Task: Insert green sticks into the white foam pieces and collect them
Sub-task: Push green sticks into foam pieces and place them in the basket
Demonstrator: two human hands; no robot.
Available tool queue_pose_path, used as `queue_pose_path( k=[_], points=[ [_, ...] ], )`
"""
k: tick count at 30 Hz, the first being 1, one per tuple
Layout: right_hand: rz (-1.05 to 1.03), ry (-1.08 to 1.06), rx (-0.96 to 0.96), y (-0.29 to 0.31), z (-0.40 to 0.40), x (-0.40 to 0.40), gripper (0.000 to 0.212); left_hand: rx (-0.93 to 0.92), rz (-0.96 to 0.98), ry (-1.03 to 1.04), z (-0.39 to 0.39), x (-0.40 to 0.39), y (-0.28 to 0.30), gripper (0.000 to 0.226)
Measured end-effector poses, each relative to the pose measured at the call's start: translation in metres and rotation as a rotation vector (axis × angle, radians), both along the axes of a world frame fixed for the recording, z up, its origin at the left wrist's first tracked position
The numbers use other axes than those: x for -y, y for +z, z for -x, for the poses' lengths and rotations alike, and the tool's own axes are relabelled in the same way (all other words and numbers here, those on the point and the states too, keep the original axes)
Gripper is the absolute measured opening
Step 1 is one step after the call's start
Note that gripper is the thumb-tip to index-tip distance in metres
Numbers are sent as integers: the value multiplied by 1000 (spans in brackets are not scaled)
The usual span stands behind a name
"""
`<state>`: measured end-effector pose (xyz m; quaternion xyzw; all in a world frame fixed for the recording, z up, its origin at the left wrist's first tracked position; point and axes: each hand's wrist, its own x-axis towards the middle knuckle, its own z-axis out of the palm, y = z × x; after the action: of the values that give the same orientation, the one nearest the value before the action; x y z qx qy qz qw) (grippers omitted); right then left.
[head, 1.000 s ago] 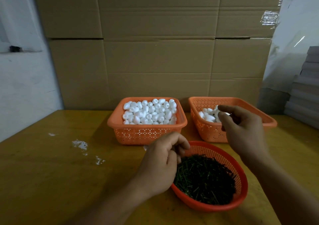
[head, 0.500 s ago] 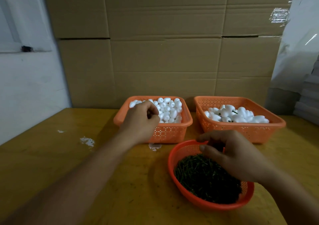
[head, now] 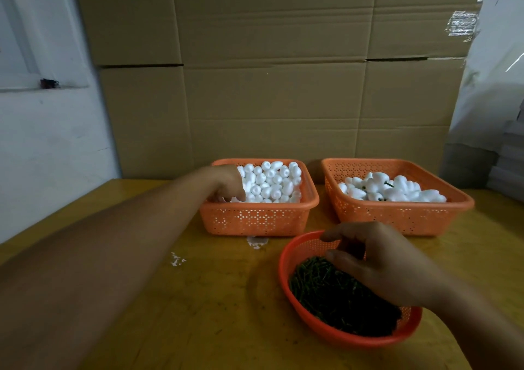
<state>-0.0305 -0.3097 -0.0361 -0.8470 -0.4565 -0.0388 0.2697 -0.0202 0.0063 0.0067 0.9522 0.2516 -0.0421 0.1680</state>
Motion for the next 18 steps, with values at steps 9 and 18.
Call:
queue_pose_path(
  k=[9,18],
  points=[
    [-13,1,-3,-1,0,1,39,-292,-271,-108,-23,-10,-18,51],
    [-1,3,6,-1,0,1,42,-325,-355,-87,-39,-26,-31,76]
  ],
)
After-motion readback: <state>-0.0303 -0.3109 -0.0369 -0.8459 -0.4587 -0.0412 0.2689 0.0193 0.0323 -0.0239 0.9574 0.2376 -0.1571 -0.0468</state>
